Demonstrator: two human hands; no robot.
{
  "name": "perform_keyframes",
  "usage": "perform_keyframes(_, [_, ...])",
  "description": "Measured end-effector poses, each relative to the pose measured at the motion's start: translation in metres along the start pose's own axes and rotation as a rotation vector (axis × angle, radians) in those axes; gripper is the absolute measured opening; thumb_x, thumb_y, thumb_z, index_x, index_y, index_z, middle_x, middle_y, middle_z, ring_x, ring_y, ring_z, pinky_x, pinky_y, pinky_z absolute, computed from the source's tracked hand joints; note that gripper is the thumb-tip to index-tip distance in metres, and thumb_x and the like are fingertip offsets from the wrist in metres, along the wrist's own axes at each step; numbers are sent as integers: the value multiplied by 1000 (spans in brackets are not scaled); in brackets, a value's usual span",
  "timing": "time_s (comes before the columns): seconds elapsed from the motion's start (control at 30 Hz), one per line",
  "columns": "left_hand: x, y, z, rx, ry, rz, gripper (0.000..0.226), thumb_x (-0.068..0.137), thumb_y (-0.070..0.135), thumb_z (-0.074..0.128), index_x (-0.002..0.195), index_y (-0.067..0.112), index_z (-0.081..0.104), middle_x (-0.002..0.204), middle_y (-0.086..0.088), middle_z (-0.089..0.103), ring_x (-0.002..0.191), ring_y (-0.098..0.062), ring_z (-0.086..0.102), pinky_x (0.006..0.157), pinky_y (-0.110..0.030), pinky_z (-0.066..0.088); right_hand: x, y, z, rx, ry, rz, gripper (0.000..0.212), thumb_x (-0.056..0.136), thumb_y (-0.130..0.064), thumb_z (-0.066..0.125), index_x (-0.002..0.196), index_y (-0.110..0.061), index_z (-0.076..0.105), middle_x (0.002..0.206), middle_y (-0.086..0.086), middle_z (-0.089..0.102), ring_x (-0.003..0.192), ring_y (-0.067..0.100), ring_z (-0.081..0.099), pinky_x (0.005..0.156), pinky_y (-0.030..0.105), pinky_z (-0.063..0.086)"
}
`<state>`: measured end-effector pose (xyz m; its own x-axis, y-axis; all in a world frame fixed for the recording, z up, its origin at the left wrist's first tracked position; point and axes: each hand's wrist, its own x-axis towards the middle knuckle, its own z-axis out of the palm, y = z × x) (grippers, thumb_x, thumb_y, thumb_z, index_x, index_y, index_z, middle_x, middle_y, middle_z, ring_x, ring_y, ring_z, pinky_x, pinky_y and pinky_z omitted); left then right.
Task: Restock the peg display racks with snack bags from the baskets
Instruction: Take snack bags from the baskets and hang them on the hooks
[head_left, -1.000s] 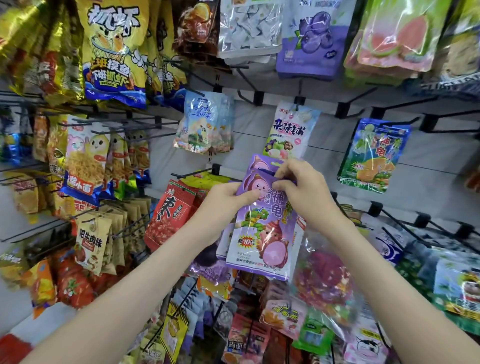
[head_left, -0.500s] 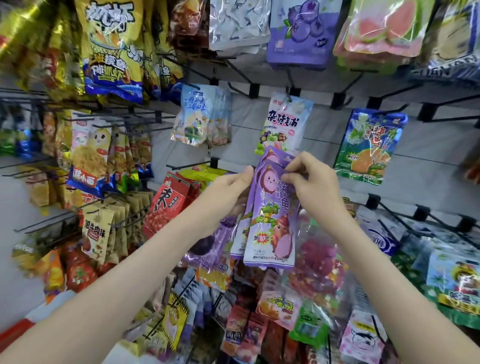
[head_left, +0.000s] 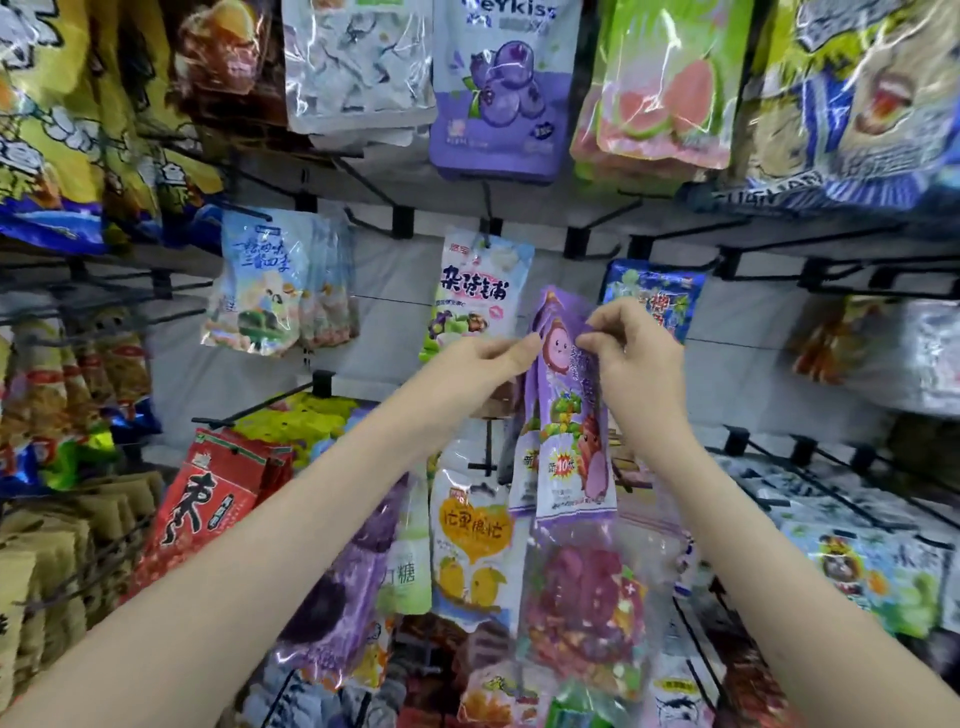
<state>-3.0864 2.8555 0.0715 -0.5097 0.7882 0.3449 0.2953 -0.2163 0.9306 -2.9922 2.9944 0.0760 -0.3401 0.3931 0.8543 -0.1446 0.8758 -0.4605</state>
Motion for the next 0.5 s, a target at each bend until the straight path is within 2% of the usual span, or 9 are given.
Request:
perform_keyframes(0.07, [10,-1,-3,-29,-26,4,15,87,41,56,87,28,63,60,9,48,54,-2,47,65,-16,50,4,3,1,29,35,-17,25,82,7,59,78,-16,52,71,-15,54,67,-8,50,63,9,37])
perform_keyframes(0.17, [19,-6,-7,-78,-71,20,23,89,36,55,73,22,64,55,7,49,52,-7,46,59,-14,46,8,9,5,54,40,-21,27,82,9,58,77,-16,51,70,-14,53,66,-7,50,63,9,37])
perform_keyframes(0.23, [24,-10,-12,-99,-85,31,26,81,44,58,69,22,67,67,-9,44,64,-19,43,69,-21,46,11,13,9,65,44,2,29,82,9,58,76,-18,51,69,-15,54,66,-6,50,63,10,37])
perform_keyframes(0.3, [25,-11,-16,-91,-95,35,32,74,49,60,79,19,71,83,-11,41,76,-24,38,75,-29,43,11,14,12,91,48,20,35,82,9,58,74,-25,50,68,-16,54,65,-4,50,64,15,40])
perform_keyframes(0.37, [27,-16,-23,-50,-81,48,44,82,43,60,98,2,68,83,-12,42,71,-22,41,67,-23,44,10,11,18,95,46,-7,40,82,9,59,73,-29,49,69,-16,53,66,-5,51,64,13,39])
perform_keyframes(0.4, [29,-21,-27,-29,-76,56,41,88,34,60,103,-4,65,77,-11,46,65,-17,45,60,-19,46,10,8,22,87,38,-26,41,82,9,59,73,-29,48,69,-16,53,66,-7,51,63,10,38])
perform_keyframes(0.5, [28,-23,-38,29,-59,89,16,96,20,56,92,11,69,61,7,59,55,-2,51,55,-14,48,12,1,35,79,4,-65,35,81,11,59,75,-22,49,71,-15,52,67,-9,51,64,7,37])
